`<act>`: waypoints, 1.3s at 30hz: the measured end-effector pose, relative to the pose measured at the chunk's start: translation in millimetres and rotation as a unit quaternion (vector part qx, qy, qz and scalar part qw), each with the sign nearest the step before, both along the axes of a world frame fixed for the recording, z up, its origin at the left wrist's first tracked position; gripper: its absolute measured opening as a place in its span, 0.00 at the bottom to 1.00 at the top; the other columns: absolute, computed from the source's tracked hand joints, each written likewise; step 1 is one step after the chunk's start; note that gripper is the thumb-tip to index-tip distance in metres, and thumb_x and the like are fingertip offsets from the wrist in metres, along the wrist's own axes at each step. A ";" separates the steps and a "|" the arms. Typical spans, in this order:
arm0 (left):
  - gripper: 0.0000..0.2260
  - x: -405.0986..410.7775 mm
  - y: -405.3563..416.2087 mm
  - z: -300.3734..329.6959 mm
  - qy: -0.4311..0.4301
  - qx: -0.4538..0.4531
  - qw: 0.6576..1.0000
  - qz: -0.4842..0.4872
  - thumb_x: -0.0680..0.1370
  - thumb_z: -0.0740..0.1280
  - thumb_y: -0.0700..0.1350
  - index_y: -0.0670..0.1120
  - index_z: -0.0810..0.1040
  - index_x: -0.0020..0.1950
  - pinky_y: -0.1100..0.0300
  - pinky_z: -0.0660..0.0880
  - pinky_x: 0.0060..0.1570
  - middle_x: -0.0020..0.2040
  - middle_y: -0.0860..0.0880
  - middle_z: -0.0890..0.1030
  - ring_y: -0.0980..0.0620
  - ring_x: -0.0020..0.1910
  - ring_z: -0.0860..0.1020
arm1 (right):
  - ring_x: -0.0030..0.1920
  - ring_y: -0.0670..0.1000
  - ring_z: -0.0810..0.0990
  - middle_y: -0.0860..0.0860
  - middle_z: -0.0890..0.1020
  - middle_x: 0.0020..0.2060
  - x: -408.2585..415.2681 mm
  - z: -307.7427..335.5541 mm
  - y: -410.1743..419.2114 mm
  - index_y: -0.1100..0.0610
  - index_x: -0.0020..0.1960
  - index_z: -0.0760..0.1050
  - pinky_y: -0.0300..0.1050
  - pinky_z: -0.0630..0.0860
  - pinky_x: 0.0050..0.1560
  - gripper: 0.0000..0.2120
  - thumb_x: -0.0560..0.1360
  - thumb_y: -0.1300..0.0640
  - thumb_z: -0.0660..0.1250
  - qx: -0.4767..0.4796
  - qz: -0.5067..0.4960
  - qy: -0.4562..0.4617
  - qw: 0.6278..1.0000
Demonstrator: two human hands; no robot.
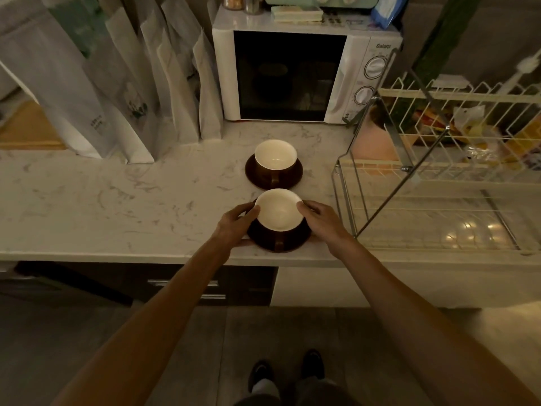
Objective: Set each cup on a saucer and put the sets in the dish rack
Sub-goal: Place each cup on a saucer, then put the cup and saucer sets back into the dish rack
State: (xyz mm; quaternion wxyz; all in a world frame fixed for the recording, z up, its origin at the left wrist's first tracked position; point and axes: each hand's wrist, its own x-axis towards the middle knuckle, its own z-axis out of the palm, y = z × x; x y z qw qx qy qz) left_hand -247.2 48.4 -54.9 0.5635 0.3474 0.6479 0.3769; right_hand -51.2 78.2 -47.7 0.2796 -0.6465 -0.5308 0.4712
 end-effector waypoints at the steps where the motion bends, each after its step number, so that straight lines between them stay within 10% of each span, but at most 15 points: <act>1: 0.19 0.0 -0.3 -0.4 0.001 0.004 1.000 -0.002 0.76 0.67 0.54 0.53 0.73 0.66 0.59 0.79 0.39 0.69 0.44 0.72 0.43 0.66 0.71 | 0.63 0.52 0.75 0.51 0.79 0.63 0.2 -0.4 0.2 0.52 0.67 0.76 0.43 0.71 0.53 0.19 0.79 0.46 0.62 0.002 -0.001 0.001 1.000; 5: 0.18 -0.4 -3.7 0.3 0.009 0.005 1.000 -0.004 0.76 0.66 0.53 0.52 0.74 0.66 0.52 0.80 0.48 0.68 0.44 0.72 0.43 0.65 0.72 | 0.61 0.52 0.77 0.51 0.81 0.60 0.6 0.2 -2.7 0.52 0.65 0.77 0.46 0.75 0.53 0.18 0.79 0.46 0.62 0.006 -0.001 -0.001 1.000; 11: 0.17 -0.3 -26.2 7.1 0.011 0.009 1.000 -0.021 0.76 0.67 0.51 0.53 0.74 0.65 0.60 0.81 0.35 0.64 0.43 0.75 0.45 0.59 0.76 | 0.57 0.54 0.79 0.49 0.80 0.53 1.8 4.7 -22.9 0.49 0.62 0.78 0.60 0.81 0.54 0.15 0.79 0.46 0.62 -0.013 -0.005 0.004 1.000; 25: 0.06 28.5 -91.5 17.0 0.011 0.024 0.997 -0.069 0.75 0.68 0.53 0.64 0.74 0.49 0.61 0.80 0.30 0.47 0.53 0.78 0.52 0.45 0.79 | 0.47 0.40 0.78 0.37 0.79 0.47 48.1 18.0 -97.9 0.47 0.62 0.78 0.38 0.81 0.34 0.14 0.79 0.46 0.62 0.031 0.019 0.037 0.999; 39: 0.08 121.2 -118.4 27.9 -0.033 0.029 0.988 -0.146 0.74 0.70 0.54 0.61 0.76 0.52 0.59 0.81 0.34 0.51 0.50 0.79 0.51 0.50 0.79 | 0.51 0.43 0.79 0.41 0.80 0.51 154.8 31.0 -152.2 0.44 0.59 0.79 0.46 0.85 0.42 0.11 0.78 0.46 0.65 0.013 -0.048 0.061 0.997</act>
